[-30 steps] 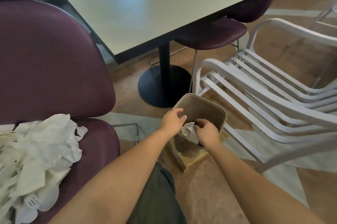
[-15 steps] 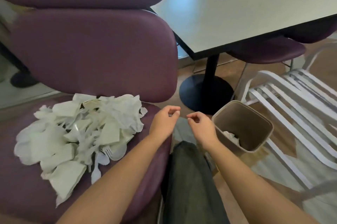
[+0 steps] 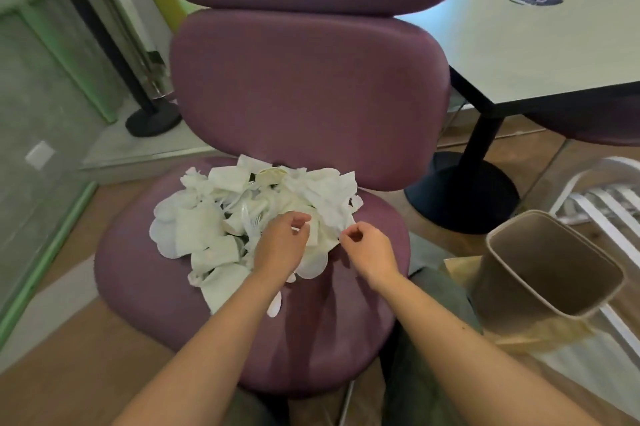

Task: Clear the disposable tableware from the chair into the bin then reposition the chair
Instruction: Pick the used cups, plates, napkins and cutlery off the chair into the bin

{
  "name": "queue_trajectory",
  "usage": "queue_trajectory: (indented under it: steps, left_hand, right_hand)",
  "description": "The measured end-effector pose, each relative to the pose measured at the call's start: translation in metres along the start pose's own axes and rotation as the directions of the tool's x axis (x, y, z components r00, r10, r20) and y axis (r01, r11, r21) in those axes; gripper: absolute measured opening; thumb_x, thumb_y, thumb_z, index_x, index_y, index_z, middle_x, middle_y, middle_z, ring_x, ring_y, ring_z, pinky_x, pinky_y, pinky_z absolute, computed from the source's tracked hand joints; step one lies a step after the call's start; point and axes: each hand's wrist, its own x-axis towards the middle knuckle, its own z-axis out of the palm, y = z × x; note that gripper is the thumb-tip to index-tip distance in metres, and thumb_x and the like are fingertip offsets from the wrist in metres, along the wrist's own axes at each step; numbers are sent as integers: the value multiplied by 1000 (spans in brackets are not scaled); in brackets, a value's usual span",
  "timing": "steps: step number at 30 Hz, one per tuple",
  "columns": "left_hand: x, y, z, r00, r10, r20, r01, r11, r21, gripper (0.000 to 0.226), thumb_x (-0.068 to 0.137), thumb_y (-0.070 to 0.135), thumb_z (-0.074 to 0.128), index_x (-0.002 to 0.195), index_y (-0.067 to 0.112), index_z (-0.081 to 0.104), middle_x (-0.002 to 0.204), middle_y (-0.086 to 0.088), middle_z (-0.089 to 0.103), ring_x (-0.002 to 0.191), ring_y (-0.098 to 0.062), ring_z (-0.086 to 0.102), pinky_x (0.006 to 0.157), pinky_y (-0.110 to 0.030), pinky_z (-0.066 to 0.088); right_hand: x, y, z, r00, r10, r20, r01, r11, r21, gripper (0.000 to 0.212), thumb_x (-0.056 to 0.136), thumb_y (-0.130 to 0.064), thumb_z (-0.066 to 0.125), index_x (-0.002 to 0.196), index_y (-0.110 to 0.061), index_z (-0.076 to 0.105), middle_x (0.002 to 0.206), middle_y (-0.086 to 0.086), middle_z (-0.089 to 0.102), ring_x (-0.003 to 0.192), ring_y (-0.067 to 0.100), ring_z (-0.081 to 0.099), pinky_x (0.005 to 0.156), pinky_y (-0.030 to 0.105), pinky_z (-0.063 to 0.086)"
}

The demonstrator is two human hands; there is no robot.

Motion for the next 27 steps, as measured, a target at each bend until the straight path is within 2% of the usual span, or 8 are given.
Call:
queue_trajectory:
  steps: [3,6,9,13,16,18,23,27]
  left_hand:
    - [9,-15,-6,1000,17,1,-17,986,168,27,90,37,60,117,30,61,118,7,57,110,-14,55,88,-35,48]
    - [12,-15,-5,999,-41,28,31,950,312,52,85,55,60,129,29,52,131,2,50,124,-20,47,94,-38,44]
    - [13,-14,2,993,-107,58,77,923,377,77,73,72,61,135,29,44,137,1,46,129,-23,43,94,-40,42]
    - [15,-16,8,990,-134,41,105,904,414,92,63,76,66,138,31,38,138,3,47,129,-24,42,94,-40,42]
    - [17,-15,6,988,-148,41,117,899,422,85,67,65,65,139,30,37,137,1,50,129,-24,43,97,-39,40]
    - [20,-13,3,986,-163,38,136,913,383,78,71,62,60,139,30,38,134,1,53,128,-24,46,96,-39,40]
    - [26,-17,-4,991,-129,37,107,928,356,49,92,42,44,138,25,41,125,0,63,115,-25,58,88,-38,44]
    - [24,-22,-8,997,-81,-20,83,930,357,38,95,37,46,130,25,50,126,5,62,116,-21,55,88,-38,45]
  right_hand:
    - [9,-5,12,1000,-4,-8,4,1000,-23,6,85,-25,61,89,-22,65,91,-3,67,77,16,63,68,35,54]
    - [17,-7,17,1000,-22,-17,21,998,-66,5,83,-23,63,88,-23,62,90,-1,64,76,14,60,67,32,51]
    - [23,-7,21,999,-16,-33,13,995,-94,12,81,-23,64,90,-24,56,88,-4,60,72,13,58,62,32,48]
    - [28,-5,25,999,13,-29,-16,995,-95,18,76,-23,64,87,-27,50,85,-6,57,67,13,55,55,31,42]
    - [29,-5,28,999,35,-2,-35,991,-128,14,76,-25,63,81,-27,50,83,-8,59,72,14,57,56,31,43]
    - [27,-4,29,996,88,9,-85,978,-192,14,75,-33,62,77,-25,50,79,-8,61,70,15,59,55,28,40]
    - [14,-1,41,986,158,44,-138,945,-298,35,68,-53,67,81,-25,51,79,-8,65,73,16,64,55,28,38]
    - [8,4,48,986,157,51,-144,969,-202,27,70,-35,74,78,-25,50,81,-8,63,82,20,62,73,35,49]
